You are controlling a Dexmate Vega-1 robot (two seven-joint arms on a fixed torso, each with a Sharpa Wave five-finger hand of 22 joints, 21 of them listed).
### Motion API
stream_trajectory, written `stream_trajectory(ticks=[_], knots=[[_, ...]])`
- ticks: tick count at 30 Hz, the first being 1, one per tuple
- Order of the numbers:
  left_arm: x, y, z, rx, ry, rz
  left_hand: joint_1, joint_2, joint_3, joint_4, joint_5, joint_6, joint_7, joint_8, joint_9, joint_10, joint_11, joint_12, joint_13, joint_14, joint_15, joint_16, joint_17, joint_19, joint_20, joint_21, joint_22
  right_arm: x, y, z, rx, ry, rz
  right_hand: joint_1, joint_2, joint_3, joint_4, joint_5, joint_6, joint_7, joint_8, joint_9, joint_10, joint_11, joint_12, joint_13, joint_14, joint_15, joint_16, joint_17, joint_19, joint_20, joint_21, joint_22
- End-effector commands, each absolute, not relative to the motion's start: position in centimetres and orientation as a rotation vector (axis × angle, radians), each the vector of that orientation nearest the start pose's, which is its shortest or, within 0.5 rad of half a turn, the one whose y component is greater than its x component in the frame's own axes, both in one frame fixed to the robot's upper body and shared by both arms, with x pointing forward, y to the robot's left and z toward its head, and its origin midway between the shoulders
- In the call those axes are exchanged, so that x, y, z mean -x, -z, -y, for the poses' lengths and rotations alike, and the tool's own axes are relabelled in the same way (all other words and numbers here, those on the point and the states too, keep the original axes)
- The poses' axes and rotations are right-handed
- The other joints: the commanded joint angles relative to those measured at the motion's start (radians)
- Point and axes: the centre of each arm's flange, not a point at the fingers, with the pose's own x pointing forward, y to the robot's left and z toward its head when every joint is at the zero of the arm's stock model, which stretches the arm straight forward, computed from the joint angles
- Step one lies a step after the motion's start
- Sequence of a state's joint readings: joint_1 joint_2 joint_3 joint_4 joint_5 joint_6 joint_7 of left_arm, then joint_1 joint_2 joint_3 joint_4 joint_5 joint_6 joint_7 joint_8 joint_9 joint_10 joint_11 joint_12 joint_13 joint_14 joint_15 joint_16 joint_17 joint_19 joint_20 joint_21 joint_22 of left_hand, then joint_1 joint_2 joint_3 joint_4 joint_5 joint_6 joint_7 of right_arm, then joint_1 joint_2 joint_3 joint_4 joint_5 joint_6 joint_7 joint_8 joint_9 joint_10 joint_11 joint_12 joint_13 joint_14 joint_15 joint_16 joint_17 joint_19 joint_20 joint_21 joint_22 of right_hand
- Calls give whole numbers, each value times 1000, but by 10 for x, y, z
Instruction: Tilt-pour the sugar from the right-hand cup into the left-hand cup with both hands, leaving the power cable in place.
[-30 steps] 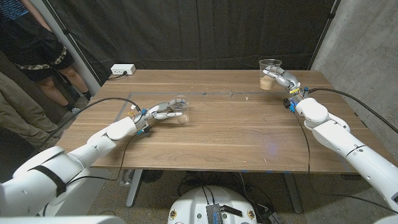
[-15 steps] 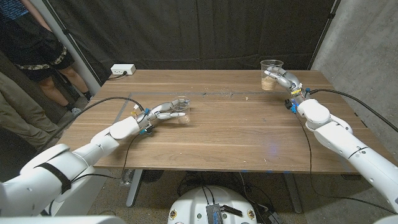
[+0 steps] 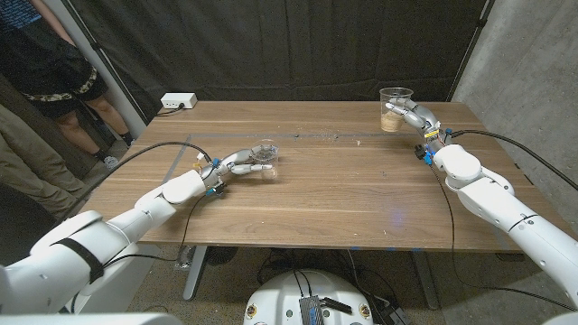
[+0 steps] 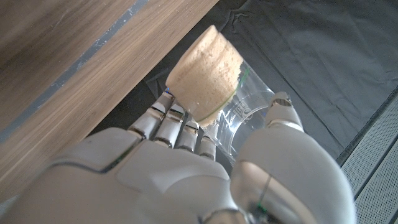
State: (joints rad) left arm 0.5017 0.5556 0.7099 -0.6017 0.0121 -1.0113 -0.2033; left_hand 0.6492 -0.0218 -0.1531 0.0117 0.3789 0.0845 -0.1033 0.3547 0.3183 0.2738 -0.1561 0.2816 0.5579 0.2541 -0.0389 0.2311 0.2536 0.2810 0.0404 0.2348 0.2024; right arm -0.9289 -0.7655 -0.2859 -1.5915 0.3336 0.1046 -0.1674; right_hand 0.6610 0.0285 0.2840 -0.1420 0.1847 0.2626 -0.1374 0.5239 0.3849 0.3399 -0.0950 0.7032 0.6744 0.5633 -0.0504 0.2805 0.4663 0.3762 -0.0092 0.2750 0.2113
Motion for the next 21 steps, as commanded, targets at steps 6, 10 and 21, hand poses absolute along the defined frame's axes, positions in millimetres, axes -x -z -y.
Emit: stream_trajectory(ticks=[6, 10, 21], knots=[[-664, 69, -281, -932, 536, 752, 40, 26, 8, -11, 8, 62, -9, 33, 8, 38, -14, 29, 11, 37, -113, 10, 15, 15, -10, 11, 5, -605, -27, 351, 429, 28, 628, 1, 9, 2, 6, -1, 5, -1, 4, 0, 5, -2, 4, 6, 8, -178, -7, 5, -2, -4, -1, 4], [-665, 69, -279, -927, 536, 757, 55, 37, 11, -14, 9, 82, -16, 44, 11, 55, -18, 41, 16, 54, -118, 15, 20, 20, -13, 13, 5, -605, -26, 352, 432, 27, 628, 1, 10, 2, 6, -1, 6, -1, 4, -1, 6, -1, 5, 7, 8, -178, -8, 5, -2, -4, -1, 4], [-664, 69, -272, -886, 527, 783, 82, 56, 16, -22, 7, 107, -18, 62, 19, 81, -22, 63, 26, 77, -128, 18, 30, 34, -27, 20, 5, -607, -27, 358, 427, 31, 627, 0, 10, 2, 6, -1, 6, -2, 2, -1, 7, -1, 5, 9, 8, -178, -10, 8, -2, -3, -1, 4]])
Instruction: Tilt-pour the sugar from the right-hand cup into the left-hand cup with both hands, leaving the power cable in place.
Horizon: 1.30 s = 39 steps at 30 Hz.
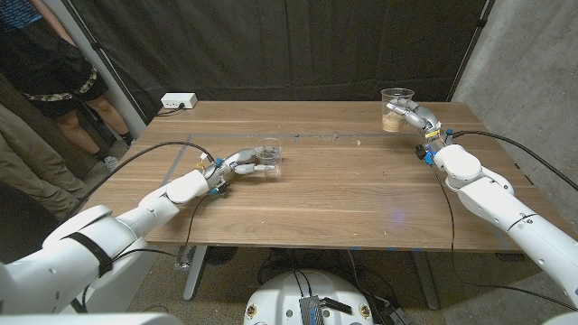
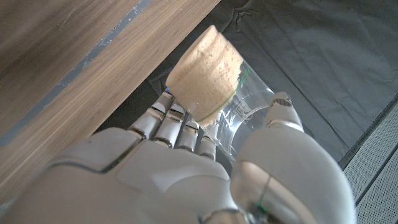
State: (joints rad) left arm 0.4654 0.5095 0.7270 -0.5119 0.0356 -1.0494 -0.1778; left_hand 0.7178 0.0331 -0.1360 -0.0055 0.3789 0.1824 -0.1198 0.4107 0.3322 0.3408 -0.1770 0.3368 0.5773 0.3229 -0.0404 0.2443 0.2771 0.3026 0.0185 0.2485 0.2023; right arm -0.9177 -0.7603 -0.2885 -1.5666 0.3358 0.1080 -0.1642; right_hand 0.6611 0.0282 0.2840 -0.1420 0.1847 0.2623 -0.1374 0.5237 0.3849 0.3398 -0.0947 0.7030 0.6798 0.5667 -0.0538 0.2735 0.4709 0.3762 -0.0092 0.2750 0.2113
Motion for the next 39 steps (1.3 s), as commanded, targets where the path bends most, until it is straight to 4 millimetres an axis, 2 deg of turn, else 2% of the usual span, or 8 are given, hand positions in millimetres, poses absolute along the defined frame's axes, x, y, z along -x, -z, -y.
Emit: stream_trajectory(ticks=[1, 12, 34, 39], knots=[[-664, 69, -272, -886, 527, 783, 14, 2, -1, -5, 7, 13, -3, 8, 6, 14, -1, 8, 7, 9, -126, 5, 7, 13, -4, 6, 5, -607, -27, 358, 427, 31, 628, -1, 11, 2, 6, -1, 6, -3, 2, -1, 6, -4, 5, 4, 5, -175, -3, 4, -3, -3, -2, 4], [-660, 63, -271, -756, 520, 799, 24, 9, -2, -7, 4, 25, 0, 18, 10, 24, -3, 19, 13, 21, -131, 5, 12, 22, -11, 10, 5, -606, -26, 360, 418, 31, 617, -1, 11, 2, 6, -1, 7, -1, 1, -1, 6, -1, 5, 6, 5, -174, -5, 6, -3, -3, -2, 4], [-652, 64, -261, -618, 463, 794, 39, 18, -8, -11, -4, 41, 5, 33, 18, 38, -3, 36, 22, 42, -133, 3, 22, 35, -14, 16, 5, -605, -21, 365, 401, 17, 633, -1, 11, 2, 5, -1, 9, -2, 0, -2, 9, -4, 6, 9, 8, -174, -8, 10, -3, -3, -2, 4], [-649, 59, -259, -611, 447, 786, 45, 21, -8, -12, -5, 39, 5, 34, 19, 34, -2, 37, 24, 42, -132, 1, 24, 36, -14, 16, 5, -605, -21, 367, 389, 20, 647, 0, 12, 3, 5, -1, 10, -2, 0, -2, 8, -3, 5, 9, 8, -175, -9, 11, -2, -4, -2, 4]])
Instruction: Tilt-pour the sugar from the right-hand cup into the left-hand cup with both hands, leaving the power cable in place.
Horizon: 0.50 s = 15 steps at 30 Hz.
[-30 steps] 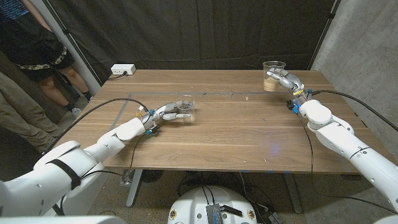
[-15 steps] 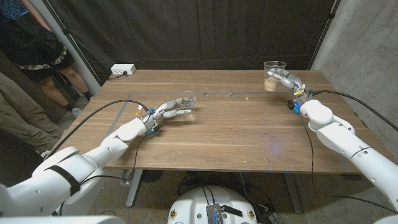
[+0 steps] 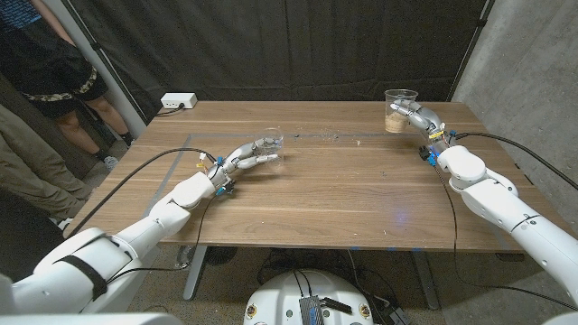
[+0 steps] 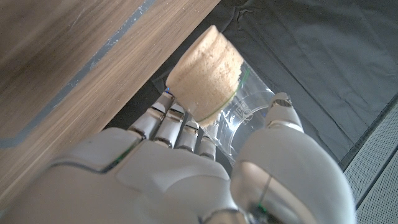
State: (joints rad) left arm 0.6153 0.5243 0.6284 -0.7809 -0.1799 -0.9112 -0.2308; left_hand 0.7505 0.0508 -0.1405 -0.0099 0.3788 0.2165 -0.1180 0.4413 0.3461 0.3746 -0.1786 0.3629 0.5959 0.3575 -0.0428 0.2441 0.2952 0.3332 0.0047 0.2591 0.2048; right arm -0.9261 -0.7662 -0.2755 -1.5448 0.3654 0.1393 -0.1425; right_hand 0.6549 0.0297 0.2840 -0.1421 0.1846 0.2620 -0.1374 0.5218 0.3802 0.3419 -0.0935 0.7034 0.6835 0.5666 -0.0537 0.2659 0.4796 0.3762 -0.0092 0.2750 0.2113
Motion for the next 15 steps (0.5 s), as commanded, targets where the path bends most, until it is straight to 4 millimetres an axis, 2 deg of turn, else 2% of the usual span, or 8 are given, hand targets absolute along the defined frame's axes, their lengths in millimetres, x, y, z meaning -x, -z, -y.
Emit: stream_trajectory(ticks=[1, 15], knots=[[-648, 57, -259, -609, 446, 786, 13, 4, -3, -8, -5, 5, 2, 4, 6, -1, 0, 11, 6, 6, -131, 0, 6, 6, 0, 6, 2, -605, -22, 367, 388, 19, 650, 6, 10, 3, 5, -1, 10, -2, 1, 3, 6, -4, 5, 6, 9, -175, -2, 2, -2, -4, -2, 4], [-635, 33, -257, -654, 454, 773, 20, 9, -7, -10, -10, 0, 5, 6, 9, -5, 2, 16, 11, 8, -128, -5, 11, 7, 1, 6, 2, -601, -18, 366, 352, 29, 674, 8, 10, 3, 3, -1, 10, -2, 0, 2, 7, -7, 4, 6, 10, -175, -3, 5, -2, -4, -3, 4]])
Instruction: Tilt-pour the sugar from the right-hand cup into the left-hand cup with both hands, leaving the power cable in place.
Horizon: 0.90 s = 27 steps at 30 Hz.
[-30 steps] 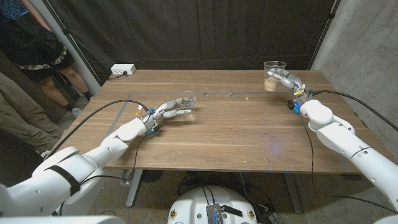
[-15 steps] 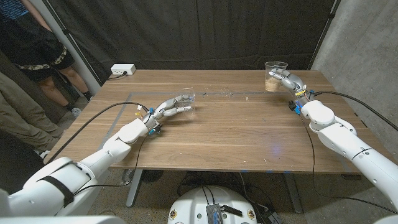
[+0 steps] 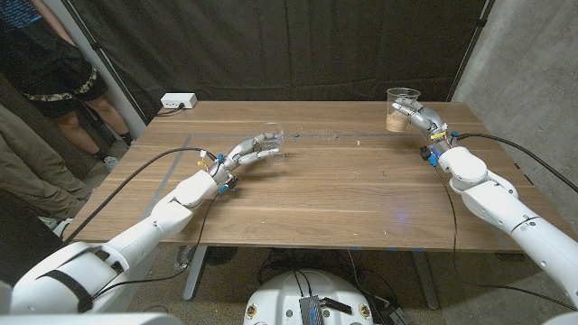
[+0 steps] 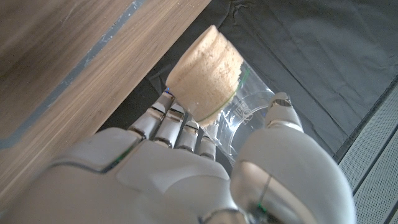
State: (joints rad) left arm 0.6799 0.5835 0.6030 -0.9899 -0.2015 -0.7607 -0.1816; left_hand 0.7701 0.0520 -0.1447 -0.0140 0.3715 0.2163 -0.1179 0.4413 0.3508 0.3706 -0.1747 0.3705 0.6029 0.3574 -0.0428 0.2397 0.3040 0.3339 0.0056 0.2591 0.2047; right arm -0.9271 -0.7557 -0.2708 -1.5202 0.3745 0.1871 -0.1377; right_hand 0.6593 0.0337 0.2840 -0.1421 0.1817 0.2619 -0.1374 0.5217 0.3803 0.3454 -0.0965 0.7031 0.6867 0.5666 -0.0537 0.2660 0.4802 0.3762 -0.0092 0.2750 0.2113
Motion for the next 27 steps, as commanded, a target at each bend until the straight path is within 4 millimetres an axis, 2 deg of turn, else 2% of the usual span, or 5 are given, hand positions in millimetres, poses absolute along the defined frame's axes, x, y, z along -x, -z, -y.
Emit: stream_trajectory(ticks=[1, 11, 27], knots=[[-634, 31, -257, -652, 453, 773, 1, 8, -3, -5, -3, 2, 5, 7, 5, -1, -3, 9, 4, 7, -128, -1, 3, 6, 0, 6, 2, -600, -17, 366, 348, 30, 676, 4, 6, 3, 3, 2, 10, -3, 0, 2, 4, -3, 4, 3, 10, -175, -4, 4, -2, -3, -3, 4], [-627, 19, -256, -624, 434, 757, 5, 12, -5, -6, -6, 0, 6, 9, 7, -5, -2, 11, 7, 7, -128, -4, 7, 6, 1, 6, 2, -593, -21, 362, 327, 31, 689, 4, 5, 3, 3, 2, 11, -2, -1, 2, 7, -5, 5, 3, 12, -175, -5, 5, -3, -3, -3, 4], [-630, -3, -255, -566, 415, 775, 14, 15, -10, -8, -12, 0, 6, 13, 11, -4, -2, 17, 11, 13, -126, -7, 12, 6, 5, 6, 3, -588, -23, 354, 315, 27, 718, 5, 6, 4, 2, 2, 16, -4, 0, 2, 14, -5, 5, 2, 17, -175, -6, 9, -1, -4, -3, 4]])
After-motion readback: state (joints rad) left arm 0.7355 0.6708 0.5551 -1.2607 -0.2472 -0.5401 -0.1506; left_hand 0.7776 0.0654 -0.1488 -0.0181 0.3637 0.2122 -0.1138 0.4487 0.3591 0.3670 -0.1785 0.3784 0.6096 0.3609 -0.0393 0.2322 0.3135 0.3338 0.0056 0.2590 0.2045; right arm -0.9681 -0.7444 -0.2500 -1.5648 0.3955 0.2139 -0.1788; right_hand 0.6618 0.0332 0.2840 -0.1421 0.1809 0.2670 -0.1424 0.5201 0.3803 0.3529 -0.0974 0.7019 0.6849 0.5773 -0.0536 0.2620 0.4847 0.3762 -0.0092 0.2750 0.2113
